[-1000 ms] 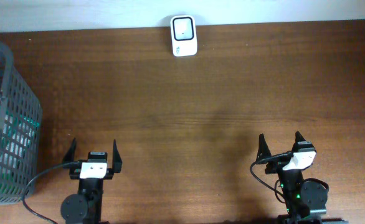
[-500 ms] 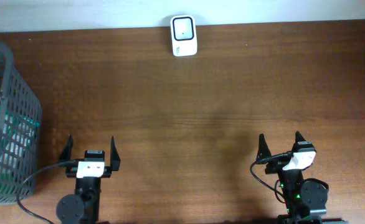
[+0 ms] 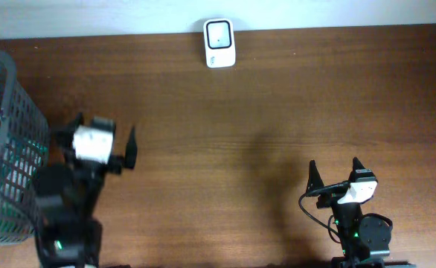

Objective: Scan the item barcode
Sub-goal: 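Reach the left gripper into the basket and grasp the green-white bag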

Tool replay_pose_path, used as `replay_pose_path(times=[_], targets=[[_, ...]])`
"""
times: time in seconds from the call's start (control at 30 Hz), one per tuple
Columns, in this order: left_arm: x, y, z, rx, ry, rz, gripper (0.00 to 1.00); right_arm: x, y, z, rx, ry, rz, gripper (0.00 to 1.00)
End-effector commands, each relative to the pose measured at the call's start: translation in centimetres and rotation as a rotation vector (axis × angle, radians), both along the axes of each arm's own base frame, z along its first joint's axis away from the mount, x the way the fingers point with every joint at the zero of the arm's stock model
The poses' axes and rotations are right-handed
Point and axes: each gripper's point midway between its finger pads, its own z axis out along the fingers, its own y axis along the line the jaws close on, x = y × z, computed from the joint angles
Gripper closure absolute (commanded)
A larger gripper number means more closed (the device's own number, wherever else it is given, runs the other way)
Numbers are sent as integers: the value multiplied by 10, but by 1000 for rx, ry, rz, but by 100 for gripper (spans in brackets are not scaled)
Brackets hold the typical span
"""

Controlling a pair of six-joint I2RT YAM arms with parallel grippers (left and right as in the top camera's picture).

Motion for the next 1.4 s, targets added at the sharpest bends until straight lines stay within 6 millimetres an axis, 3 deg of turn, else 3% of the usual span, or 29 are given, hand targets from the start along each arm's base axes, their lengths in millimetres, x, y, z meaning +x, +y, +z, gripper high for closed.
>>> replay_pose_path(times=[0.0,0.13,0.27,0.4,0.63,0.7,0.77,0.83,0.93,1.03,1.1,1.17,1.37], targets=[[30,-22,38,-45,77,-156,1,0,0,-2,7,3,0,2],[62,-31,55,-100,242,-224,1,0,0,-2,7,3,0,2],[80,-36,64,-153,395,-261,1,0,0,-2,7,3,0,2],[90,-35,68,-163,433,-261,1,0,0,-2,7,3,0,2],[90,-31,61,-164,465,-229,1,0,0,-2,7,3,0,2],[98,-4,67,-190,455,-66,1,0,0,-2,7,3,0,2],[103,43,82,-246,417,161,1,0,0,-2,7,3,0,2],[102,81,101,-285,358,276,1,0,0,-2,7,3,0,2],[86,151,141,-420,226,473,0,0,0,-2,7,3,0,2],[58,212,155,-533,145,651,0,0,0,-2,7,3,0,2],[36,250,147,-590,133,795,1,0,0,-2,7,3,0,2],[14,286,126,-620,162,940,1,0,0,-2,7,3,0,2],[-18,335,48,-647,366,1178,5,0,0,-2,7,3,0,2]])
